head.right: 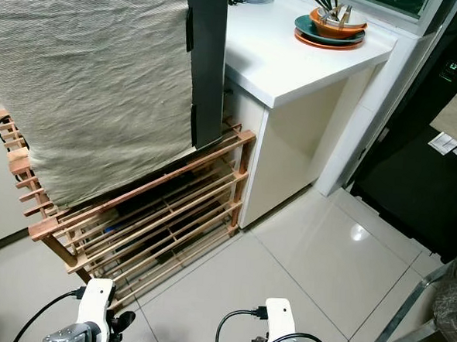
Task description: Clothes washing
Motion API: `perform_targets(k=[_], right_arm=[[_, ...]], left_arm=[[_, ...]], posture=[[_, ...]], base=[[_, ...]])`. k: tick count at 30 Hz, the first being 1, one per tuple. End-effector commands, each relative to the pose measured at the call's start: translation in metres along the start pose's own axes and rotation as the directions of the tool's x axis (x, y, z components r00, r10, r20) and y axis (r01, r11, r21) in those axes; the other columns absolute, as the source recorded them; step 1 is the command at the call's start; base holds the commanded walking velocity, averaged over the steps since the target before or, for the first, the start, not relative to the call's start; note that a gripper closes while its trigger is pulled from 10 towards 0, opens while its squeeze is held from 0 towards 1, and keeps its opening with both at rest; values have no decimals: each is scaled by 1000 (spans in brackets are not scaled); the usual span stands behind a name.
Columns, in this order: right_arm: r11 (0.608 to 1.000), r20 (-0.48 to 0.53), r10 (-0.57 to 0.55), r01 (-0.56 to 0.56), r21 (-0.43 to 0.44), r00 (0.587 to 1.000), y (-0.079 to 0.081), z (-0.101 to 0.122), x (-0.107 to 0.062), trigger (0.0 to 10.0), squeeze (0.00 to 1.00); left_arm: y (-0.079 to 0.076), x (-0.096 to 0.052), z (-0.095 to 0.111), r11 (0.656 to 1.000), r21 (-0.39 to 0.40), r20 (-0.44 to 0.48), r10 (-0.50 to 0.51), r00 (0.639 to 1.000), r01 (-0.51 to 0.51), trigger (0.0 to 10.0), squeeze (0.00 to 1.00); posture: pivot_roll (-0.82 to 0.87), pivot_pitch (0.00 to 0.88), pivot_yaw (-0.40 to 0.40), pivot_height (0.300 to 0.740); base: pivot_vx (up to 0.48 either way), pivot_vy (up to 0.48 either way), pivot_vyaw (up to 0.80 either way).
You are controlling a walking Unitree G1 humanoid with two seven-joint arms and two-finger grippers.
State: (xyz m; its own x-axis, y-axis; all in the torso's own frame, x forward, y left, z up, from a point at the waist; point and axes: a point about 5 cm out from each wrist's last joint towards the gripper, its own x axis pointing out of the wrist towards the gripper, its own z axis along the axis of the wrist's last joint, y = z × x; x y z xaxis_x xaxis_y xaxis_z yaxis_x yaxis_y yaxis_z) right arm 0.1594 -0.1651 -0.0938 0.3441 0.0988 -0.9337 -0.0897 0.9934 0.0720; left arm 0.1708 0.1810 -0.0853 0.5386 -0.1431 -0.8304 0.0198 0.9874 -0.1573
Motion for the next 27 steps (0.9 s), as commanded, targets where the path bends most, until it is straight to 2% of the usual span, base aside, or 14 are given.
perform_targets(k=[1, 5, 6, 8, 9, 10, 11, 13, 15, 16, 19, 22, 25, 27], right_arm=[[981, 80, -152, 140, 137, 985, -2, 7, 2, 10000, 0], [980, 85, -142, 128, 150, 986, 2, 11, 3, 10000, 0], [985, 100, -136, 123, 122, 986, 3, 14, 3, 10000, 0], [987, 105, -132, 121, 109, 986, 3, 14, 3, 10000, 0], [990, 106, -121, 113, 84, 987, 3, 14, 3, 10000, 0], [990, 106, -121, 113, 84, 987, 3, 14, 3, 10000, 0], [990, 89, -129, 123, 73, 988, -1, 12, 3, 10000, 0], [983, 90, -152, 141, 115, 984, -9, 11, 1, 10000, 0], [978, 91, -174, 161, 136, 981, -15, 9, 0, 10000, 0], [975, 83, -184, 171, 144, 979, -20, 4, -1, 10000, 0], [973, 79, -197, 184, 142, 977, -23, 1, -1, 10000, 0], [970, 118, -213, 195, 146, 970, -25, 6, -2, 10000, 0], [969, 143, -213, 190, 157, 967, -26, 10, -3, 10000, 0], [972, 151, -209, 189, 138, 966, -26, 13, -3, 10000, 0]], left_arm=[[30, -1, 22, 939, 291, -84, 215, 973, -183, 10000, 0], [35, -2, 26, 924, 321, -76, 245, 966, -209, 10000, 0], [36, -2, 27, 922, 322, -70, 251, 965, -216, 10000, 0], [36, -2, 28, 923, 319, -68, 251, 966, -217, 10000, 0], [34, -1, 28, 935, 282, -67, 242, 968, -214, 10000, 0], [34, -1, 28, 935, 282, -67, 242, 968, -214, 10000, 0], [32, -1, 26, 943, 262, -74, 232, 970, -206, 10000, 0], [27, 0, 17, 949, 255, -101, 219, 971, -187, 10000, 0], [23, 1, 10, 946, 271, -123, 216, 968, -177, 10000, 0], [17, 2, 6, 929, 336, -130, 207, 970, -153, 10000, 0], [11, 3, 4, 924, 359, -128, 189, 974, -132, 10000, 0], [8, 4, 2, 924, 353, -116, 201, 973, -149, 10000, 0], [8, 4, 3, 940, 304, -90, 193, 977, -158, 10000, 0], [8, 4, 5, 957, 240, -70, 185, 980, -164, 10000, 0]], posture=[[-88, 0, 64, 740], [-60, 0, 23, 740], [-34, 0, -3, 740], [-34, 0, -3, 740], [-17, 0, -8, 740], [-17, 0, -8, 740], [-40, 0, 18, 740], [-57, 0, 42, 740], [-56, 0, 46, 740], [-54, 0, 43, 740], [-69, 0, 43, 740], [-82, 0, 35, 740], [-94, 0, 34, 740], [-103, 0, 23, 740]], base=[[0, 0, 0], [0, 0, 0], [0, 0, 0], [0, 0, 0], [0, 0, 0], [0, 0, 0], [0, 0, 0], [0, 0, 0], [0, 0, 0], [0, 0, 0], [0, 0, 0], [0, 0, 0], [0, 0, 0], [0, 0, 0]])
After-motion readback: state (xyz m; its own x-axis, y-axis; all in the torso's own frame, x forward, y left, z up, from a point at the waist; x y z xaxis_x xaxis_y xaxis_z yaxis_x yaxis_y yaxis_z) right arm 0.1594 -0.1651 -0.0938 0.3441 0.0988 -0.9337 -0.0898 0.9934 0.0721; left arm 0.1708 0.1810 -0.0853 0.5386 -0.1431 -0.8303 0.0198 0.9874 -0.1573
